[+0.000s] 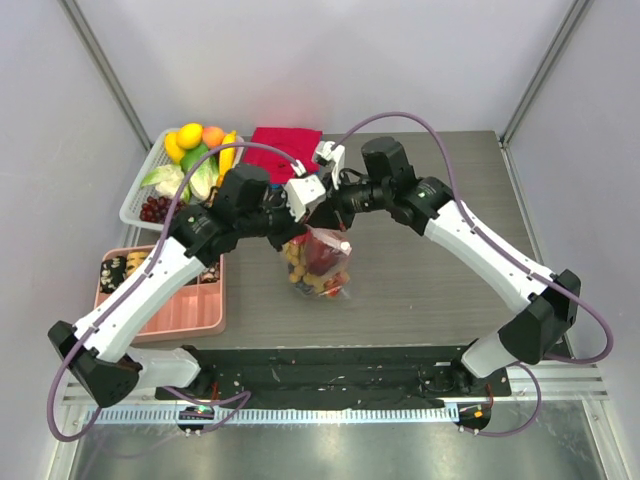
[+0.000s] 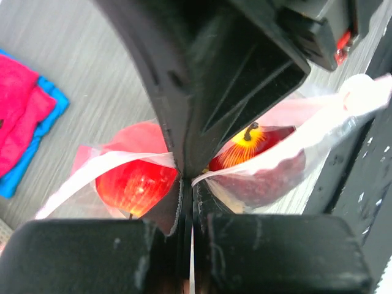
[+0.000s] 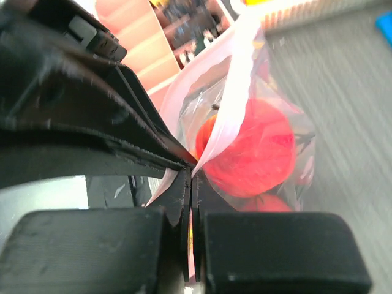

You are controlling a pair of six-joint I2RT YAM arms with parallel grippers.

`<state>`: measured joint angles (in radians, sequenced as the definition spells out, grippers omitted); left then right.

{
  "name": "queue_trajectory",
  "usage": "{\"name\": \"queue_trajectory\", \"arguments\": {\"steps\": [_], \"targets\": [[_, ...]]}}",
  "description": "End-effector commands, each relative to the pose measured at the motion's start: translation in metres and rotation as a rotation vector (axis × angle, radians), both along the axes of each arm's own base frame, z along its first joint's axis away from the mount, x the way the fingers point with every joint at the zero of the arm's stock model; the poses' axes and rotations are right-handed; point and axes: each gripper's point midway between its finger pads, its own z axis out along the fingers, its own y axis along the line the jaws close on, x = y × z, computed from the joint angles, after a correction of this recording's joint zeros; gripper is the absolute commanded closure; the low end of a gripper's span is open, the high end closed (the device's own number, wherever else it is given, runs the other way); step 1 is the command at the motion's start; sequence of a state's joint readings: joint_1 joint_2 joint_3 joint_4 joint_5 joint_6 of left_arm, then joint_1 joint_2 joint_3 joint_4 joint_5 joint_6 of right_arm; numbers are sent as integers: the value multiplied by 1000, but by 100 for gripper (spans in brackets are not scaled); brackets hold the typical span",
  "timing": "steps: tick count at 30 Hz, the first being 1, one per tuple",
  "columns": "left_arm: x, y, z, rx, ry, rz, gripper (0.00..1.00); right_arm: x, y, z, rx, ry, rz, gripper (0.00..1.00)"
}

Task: Place the food in the zip-top bag and seal the zipper
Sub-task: Adjust the zipper food storage bag at the center of the board.

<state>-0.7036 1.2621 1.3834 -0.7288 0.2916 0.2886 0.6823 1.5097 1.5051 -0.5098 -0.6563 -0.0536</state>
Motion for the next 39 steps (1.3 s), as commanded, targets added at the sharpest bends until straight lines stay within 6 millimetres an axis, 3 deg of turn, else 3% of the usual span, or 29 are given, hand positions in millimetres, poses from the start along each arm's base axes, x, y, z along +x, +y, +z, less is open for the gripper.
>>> {"name": "queue_trajectory", "arguments": {"steps": [1, 5, 7, 9, 10, 13, 16, 17, 19, 21, 27, 28, 30, 31, 32, 33, 35, 39], "targets": [[7, -8, 48, -148, -28, 75, 100, -18, 14, 31, 99, -56, 124, 99], [15, -4, 1, -87, 73, 177, 100, -18, 18, 13, 91, -39, 140, 99], [12, -4, -12, -96, 118, 198, 100, -18, 18, 5, 80, -31, 148, 99], [8, -5, -23, -107, 153, 210, 100, -17, 17, 0, 70, -24, 139, 88], [6, -6, -23, -114, 162, 204, 100, -13, 15, 1, 64, -25, 115, 74], [3, -5, -16, -138, 175, 217, 100, 0, 3, 19, 80, -41, 47, 47], [4, -4, -7, -155, 161, 230, 100, 13, -17, 48, 120, -74, -29, 31], [4, -3, -6, -154, 162, 234, 100, 25, -32, 57, 134, -79, -82, 29], [5, -2, -4, -159, 169, 250, 100, 23, -52, 78, 169, -106, -129, 27], [6, -2, 1, -173, 173, 257, 100, 21, -69, 78, 168, -136, -173, 27], [13, -3, 4, -200, 200, 305, 100, -25, -103, 81, 269, -269, -241, 28], [15, -2, 4, -203, 206, 313, 100, -30, -104, 60, 262, -242, -245, 28], [16, -7, 10, -220, 222, 312, 100, -42, -110, 70, 331, -319, -243, 28], [18, -8, 12, -225, 219, 314, 100, -45, -111, 66, 343, -325, -244, 30], [18, -8, 14, -230, 218, 312, 100, -45, -112, 45, 329, -305, -245, 31], [19, -8, 15, -231, 217, 316, 100, -48, -112, 47, 347, -339, -239, 31], [19, -9, 15, -233, 216, 312, 100, -43, -112, 28, 334, -332, -252, 32], [18, -9, 15, -235, 218, 305, 100, -31, -106, 16, 352, -362, -264, 34]]}}
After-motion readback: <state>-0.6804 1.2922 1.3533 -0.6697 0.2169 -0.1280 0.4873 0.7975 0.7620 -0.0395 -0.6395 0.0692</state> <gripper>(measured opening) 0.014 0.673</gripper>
